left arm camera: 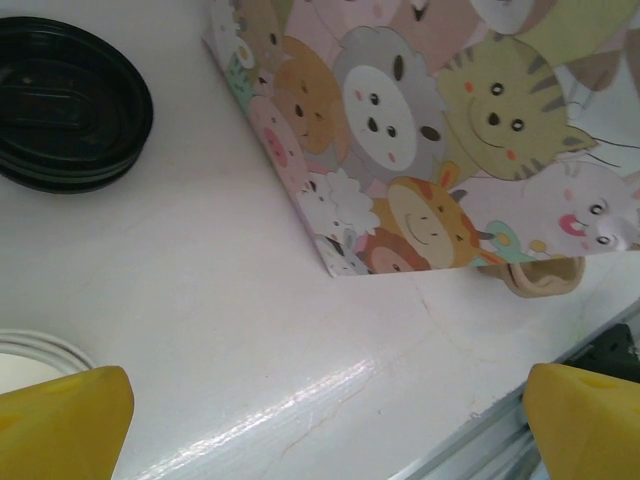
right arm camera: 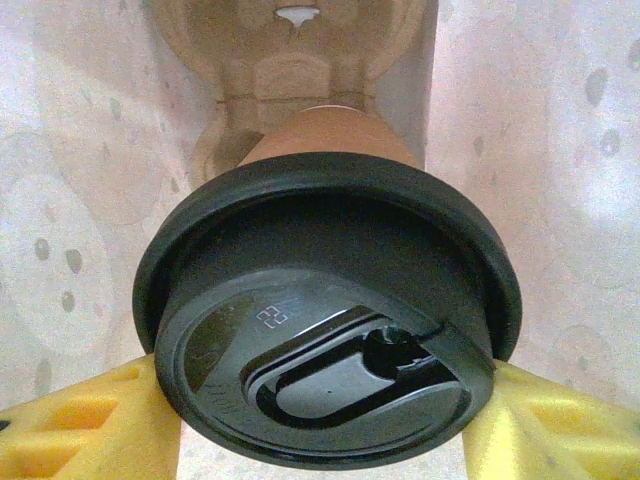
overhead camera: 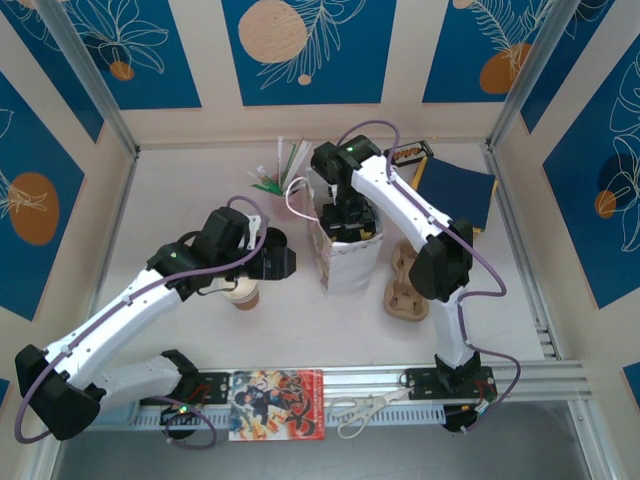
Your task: Pack the takeout coffee
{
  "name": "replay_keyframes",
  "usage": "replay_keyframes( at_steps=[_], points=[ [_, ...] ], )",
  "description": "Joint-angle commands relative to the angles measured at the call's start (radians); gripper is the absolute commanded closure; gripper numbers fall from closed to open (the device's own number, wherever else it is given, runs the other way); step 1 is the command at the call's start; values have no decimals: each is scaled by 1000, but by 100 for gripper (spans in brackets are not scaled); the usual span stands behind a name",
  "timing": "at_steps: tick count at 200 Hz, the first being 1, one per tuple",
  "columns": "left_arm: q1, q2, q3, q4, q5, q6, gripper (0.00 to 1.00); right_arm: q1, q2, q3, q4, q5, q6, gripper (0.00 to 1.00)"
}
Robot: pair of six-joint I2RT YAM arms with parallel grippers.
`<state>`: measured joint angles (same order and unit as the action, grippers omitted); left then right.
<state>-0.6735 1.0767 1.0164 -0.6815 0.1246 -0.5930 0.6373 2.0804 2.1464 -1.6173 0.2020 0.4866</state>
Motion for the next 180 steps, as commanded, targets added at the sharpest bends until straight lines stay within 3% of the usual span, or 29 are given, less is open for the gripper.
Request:
replay_keyframes(
  at_steps=[1,55,180],
  points=[
    [15,-14,19,-39,-61,19,0,-7,-14,-5,-14,-23,-13,35],
    [35,-23,6,-40,-95,-8,0,-15,-16,-9,-11,-30,-20,35],
    [43,5,-2,0,-51,-23,0,-24,-49,-18,-21,-56,-19,35]
  ],
)
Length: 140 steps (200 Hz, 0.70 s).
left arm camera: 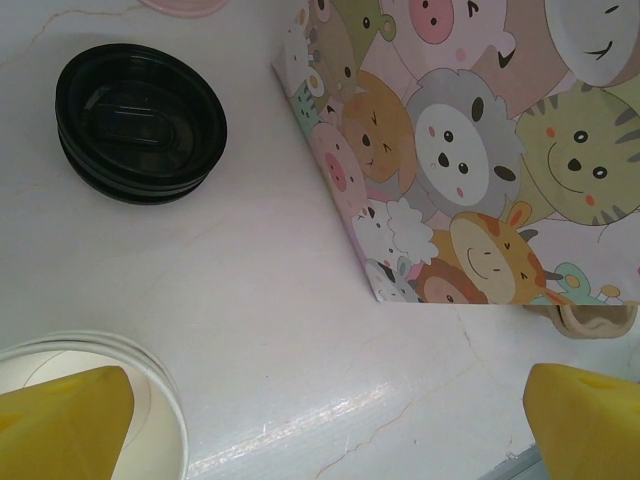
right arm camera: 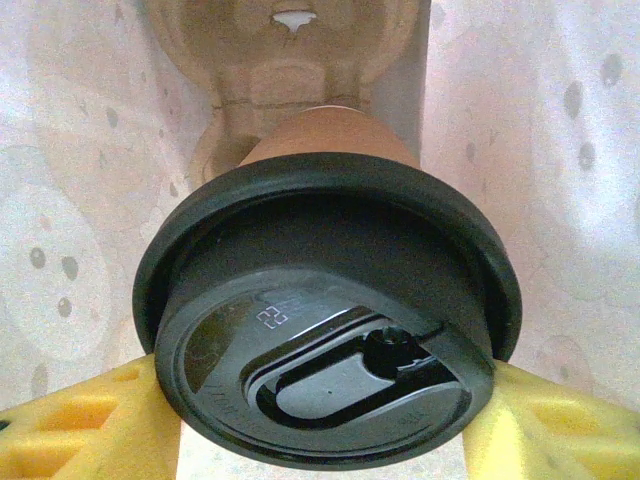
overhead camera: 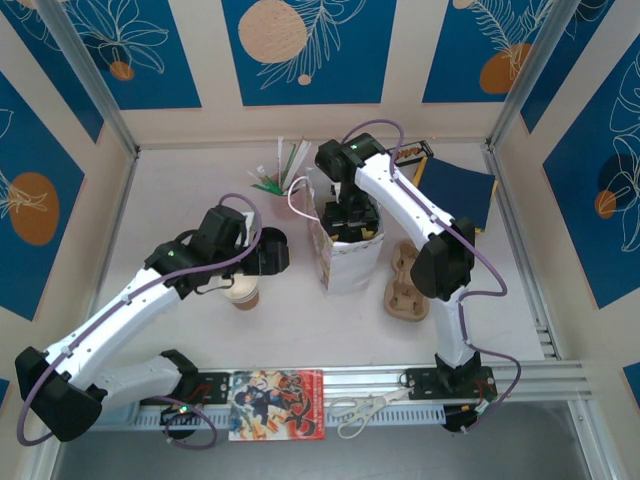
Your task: Pack the takeout coffee
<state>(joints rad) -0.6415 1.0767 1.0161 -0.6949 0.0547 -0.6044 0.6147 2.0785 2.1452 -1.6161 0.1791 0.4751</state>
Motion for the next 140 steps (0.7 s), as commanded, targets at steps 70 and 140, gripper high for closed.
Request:
replay_keyframes(
  at_steps=[70,140],
  points=[
    [12,6,-13,22,23,-9,0,5,-77,-60,-31,-55,-3,36],
    [16,5,-20,31,30,-11,0,19,-98,-87,-39,-55,3,35]
  ],
)
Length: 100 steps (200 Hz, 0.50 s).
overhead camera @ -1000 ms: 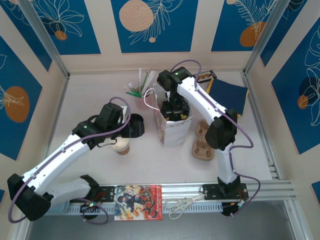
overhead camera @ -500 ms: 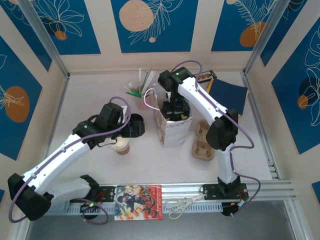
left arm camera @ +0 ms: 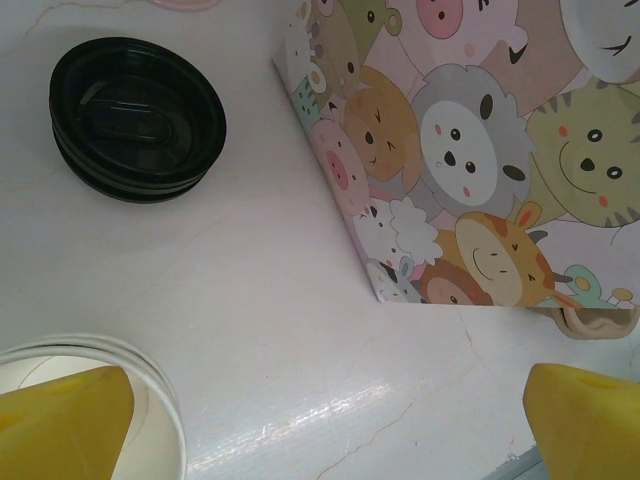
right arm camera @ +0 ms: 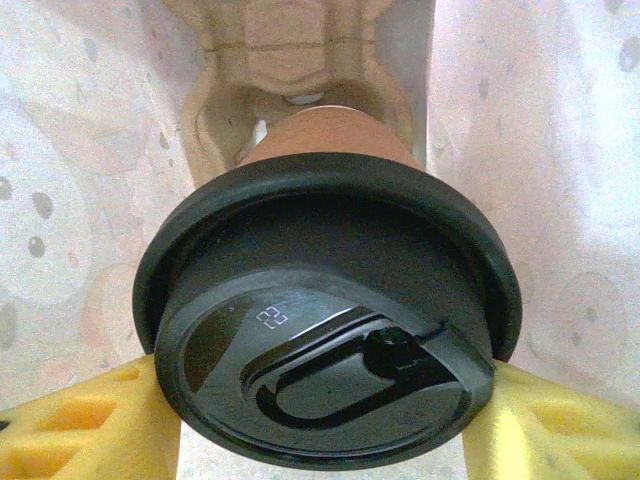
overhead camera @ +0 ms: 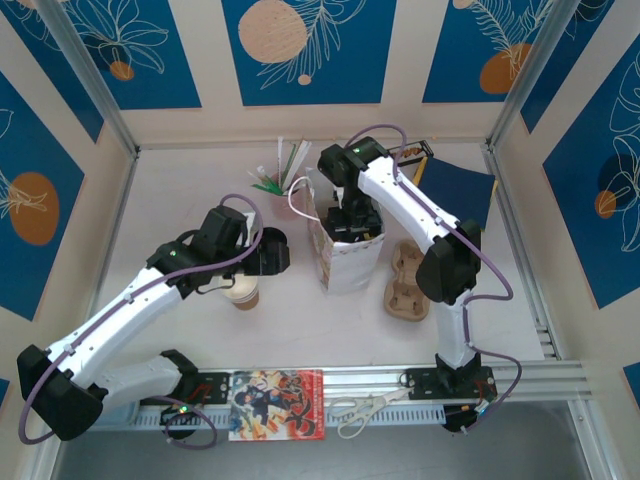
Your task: Pack the takeout coffee
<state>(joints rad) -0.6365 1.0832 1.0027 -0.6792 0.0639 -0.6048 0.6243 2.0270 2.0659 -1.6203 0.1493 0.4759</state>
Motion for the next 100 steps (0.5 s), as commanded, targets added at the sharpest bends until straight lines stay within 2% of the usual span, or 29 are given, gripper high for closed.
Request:
replay_keyframes(
  at_steps=[1,100],
  points=[
    [12,-2,-6,15,21,-11,0,9,-47,-8,-35,-25,3,35],
    [13,-3,-6,17,23,-15,0,0,-55,-13,-35,-30,-6,35]
  ],
)
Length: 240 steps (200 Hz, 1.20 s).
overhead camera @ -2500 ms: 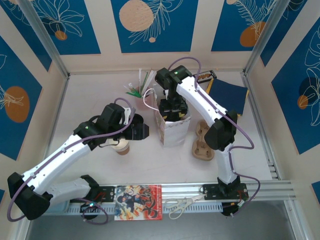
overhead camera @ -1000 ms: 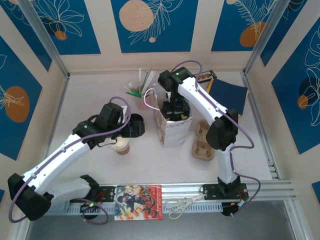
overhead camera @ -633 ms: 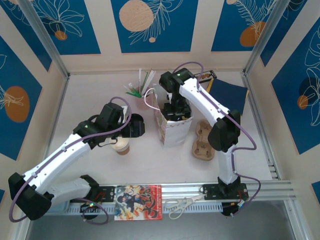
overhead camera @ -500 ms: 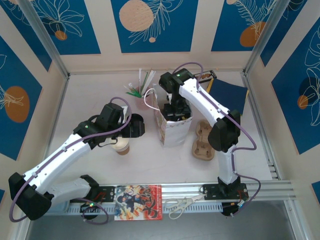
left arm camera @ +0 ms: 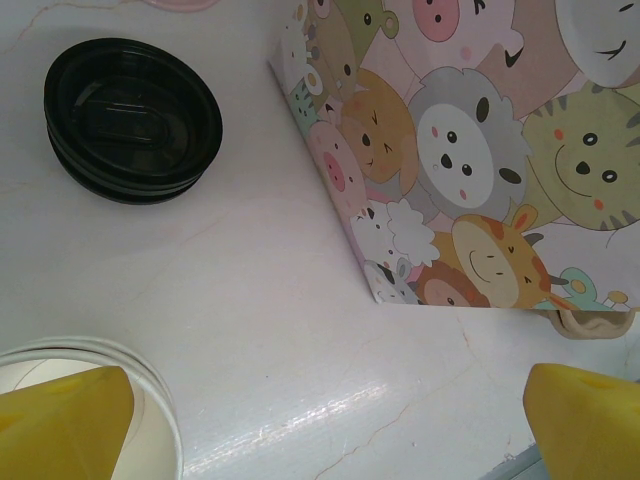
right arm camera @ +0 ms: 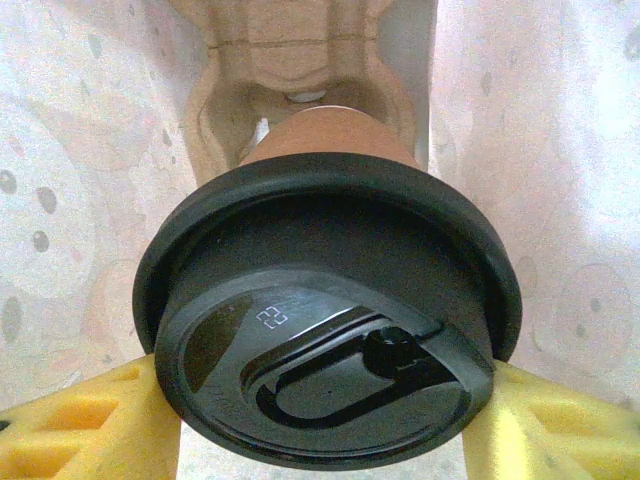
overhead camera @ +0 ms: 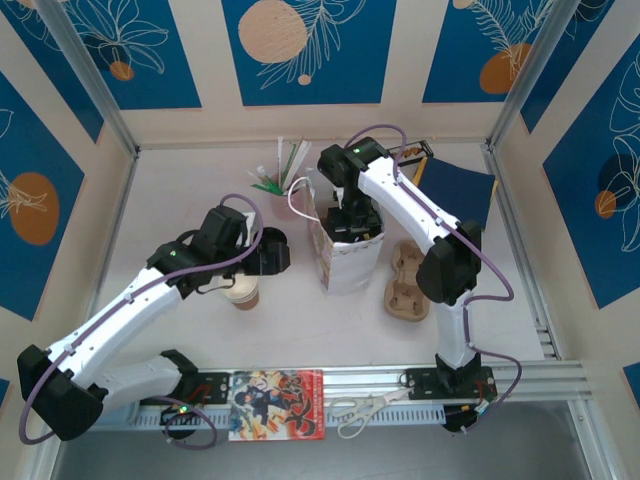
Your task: Pack the takeout coffee
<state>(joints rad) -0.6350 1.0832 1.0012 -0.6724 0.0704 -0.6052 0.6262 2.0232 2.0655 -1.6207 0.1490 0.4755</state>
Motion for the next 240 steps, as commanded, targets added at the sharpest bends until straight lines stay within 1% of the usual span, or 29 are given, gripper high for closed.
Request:
replay_keyframes(
  at_steps=[1,189,240],
  points=[
    [12,-3,-4,10,16,-15,0,-2,-52,-13,-34,-29,-5,35],
    [15,6,-4,18,28,-15,0,-11,-41,-9,-27,-28,-18,35],
    [16,7,-6,18,26,-15,0,-16,-31,3,-11,-60,-34,35]
  ],
)
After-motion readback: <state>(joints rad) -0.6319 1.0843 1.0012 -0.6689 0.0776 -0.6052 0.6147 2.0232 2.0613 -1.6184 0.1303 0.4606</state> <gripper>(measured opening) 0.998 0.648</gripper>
